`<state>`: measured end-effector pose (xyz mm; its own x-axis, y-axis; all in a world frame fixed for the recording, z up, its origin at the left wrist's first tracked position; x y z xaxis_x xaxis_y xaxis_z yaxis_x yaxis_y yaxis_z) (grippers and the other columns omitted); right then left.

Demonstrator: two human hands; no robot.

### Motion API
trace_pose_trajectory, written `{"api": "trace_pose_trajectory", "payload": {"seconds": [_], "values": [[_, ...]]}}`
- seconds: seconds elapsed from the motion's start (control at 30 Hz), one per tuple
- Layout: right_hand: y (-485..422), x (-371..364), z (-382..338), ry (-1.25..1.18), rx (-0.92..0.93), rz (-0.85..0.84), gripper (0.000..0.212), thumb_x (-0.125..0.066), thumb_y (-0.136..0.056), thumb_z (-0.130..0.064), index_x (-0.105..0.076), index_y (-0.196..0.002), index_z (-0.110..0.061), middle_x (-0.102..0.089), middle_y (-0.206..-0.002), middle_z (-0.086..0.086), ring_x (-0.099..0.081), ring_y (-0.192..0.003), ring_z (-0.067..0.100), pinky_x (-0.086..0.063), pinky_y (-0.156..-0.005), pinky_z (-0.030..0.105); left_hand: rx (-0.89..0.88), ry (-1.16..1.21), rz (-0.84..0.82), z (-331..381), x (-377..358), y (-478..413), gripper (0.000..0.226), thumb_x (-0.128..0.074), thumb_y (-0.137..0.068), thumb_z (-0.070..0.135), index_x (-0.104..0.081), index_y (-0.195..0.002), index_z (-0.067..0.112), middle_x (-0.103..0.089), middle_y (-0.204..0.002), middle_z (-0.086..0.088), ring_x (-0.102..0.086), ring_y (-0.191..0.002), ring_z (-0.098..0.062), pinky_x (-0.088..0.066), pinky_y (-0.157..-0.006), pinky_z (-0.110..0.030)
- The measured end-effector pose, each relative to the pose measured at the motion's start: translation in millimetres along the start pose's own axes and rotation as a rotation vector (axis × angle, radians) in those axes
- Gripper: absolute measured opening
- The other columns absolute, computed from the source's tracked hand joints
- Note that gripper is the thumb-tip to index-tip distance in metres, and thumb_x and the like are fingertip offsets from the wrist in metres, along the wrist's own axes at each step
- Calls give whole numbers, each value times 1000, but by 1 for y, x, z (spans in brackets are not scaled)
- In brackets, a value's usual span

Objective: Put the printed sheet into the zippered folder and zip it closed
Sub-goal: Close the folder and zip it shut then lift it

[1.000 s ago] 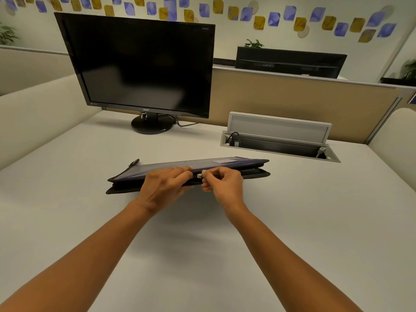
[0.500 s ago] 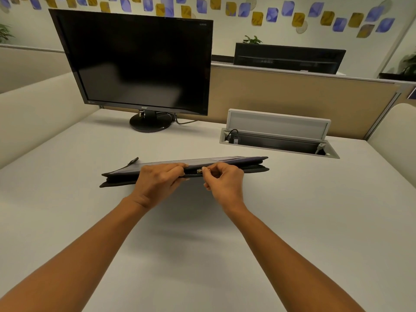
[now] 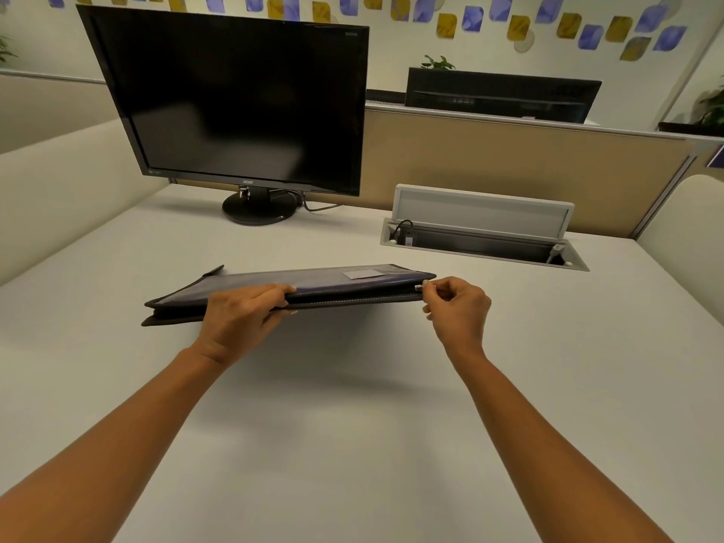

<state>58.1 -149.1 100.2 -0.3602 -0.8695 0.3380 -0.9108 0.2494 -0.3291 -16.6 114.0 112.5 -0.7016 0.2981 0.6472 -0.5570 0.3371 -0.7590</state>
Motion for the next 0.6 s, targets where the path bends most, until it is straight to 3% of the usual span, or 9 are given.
{"api": "trace_pose_trajectory", "payload": {"seconds": [0.3,0.47,0.6], "values": [[3,-3,-1,-84,-61,-45,5,-62,-84,-19,-64,-80,-15,-62,-67,-2,-59,-50,2,-43,-46,1,50,-12,-82,-7,0,5,20,-67,-71,18,-71,-84,3,-74,-77,-9,-68,-58,-25,-57,-51,-30],[8,-6,-2,-245,-174,-93,7,-62,-84,-19,-66,-80,-14,-64,-64,-4,-63,-53,5,-52,-56,9,58,-53,-75,-8,-1,6,24,-52,-81,24,-69,-79,6,-74,-85,-5,-68,-60,-23,-56,-50,-29],[13,-9,-12,-373,-236,-156,7,-63,-84,-18,-66,-79,-14,-65,-64,-2,-63,-49,2,-53,-55,9,55,-44,-47,1,-2,-4,20,-56,-82,24,-71,-82,11,-74,-94,-4,-71,-73,-21,-55,-58,-26]]}}
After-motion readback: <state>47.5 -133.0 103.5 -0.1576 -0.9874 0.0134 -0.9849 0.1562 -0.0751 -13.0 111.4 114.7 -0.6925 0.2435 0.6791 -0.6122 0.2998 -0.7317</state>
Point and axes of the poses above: each hand's wrist, its own y-axis away from the middle knuckle, its own x-axis out of the back of the hand, z = x × y, the point moved 3 cm from there along -y, towards the middle knuckle
